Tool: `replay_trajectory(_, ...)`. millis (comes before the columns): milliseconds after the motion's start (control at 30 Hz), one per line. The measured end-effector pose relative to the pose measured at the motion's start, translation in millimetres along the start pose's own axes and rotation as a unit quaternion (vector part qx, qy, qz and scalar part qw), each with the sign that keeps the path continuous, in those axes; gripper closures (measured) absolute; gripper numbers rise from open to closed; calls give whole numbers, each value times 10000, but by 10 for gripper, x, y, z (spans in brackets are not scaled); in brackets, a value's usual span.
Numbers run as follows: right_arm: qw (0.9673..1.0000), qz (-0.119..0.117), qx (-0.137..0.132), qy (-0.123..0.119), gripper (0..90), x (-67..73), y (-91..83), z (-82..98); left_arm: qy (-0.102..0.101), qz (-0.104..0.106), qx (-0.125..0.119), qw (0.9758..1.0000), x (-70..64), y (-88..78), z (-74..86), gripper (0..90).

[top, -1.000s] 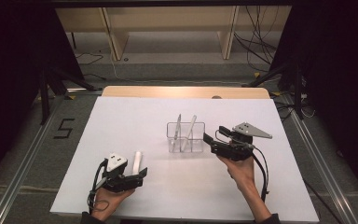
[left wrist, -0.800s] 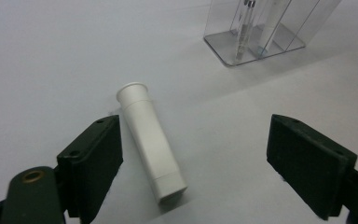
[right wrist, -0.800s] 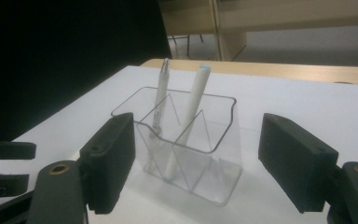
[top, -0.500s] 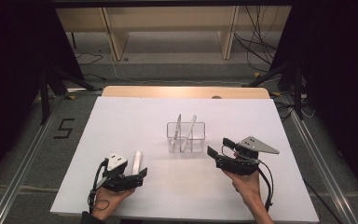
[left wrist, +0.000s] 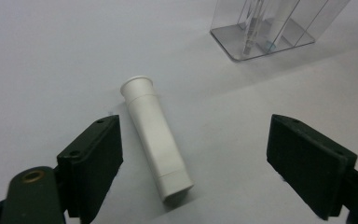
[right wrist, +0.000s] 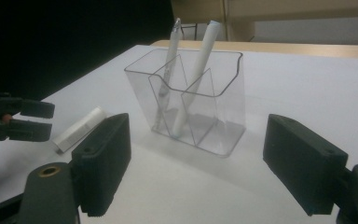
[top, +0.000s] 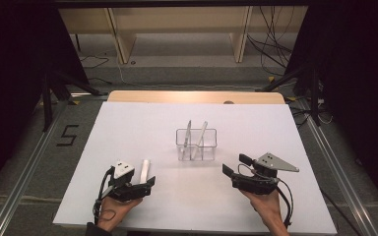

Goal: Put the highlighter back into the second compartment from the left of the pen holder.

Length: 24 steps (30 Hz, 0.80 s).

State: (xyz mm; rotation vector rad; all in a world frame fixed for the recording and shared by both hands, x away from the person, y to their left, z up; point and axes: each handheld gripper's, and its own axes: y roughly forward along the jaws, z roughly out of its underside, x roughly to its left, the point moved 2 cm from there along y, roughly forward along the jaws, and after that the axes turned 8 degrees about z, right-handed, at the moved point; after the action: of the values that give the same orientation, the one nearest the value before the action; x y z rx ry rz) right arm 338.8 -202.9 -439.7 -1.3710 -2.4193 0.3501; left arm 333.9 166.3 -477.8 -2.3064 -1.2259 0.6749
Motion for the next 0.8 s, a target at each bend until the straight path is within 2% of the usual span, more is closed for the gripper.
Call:
replay_trajectory(333,10000,19,50,-19,223,-13,-90,112,-29,-28,57,10000,-1,25,-1,177)
replay_trajectory(567,9999,33,114,-28,213,-12,-122,178,-65,-97,253,9996,0,75,8,187)
replay_trajectory(800,9999,88,127,-50,209,-6,-161,207,-72,-154,339,9993,-2,103,14,195)
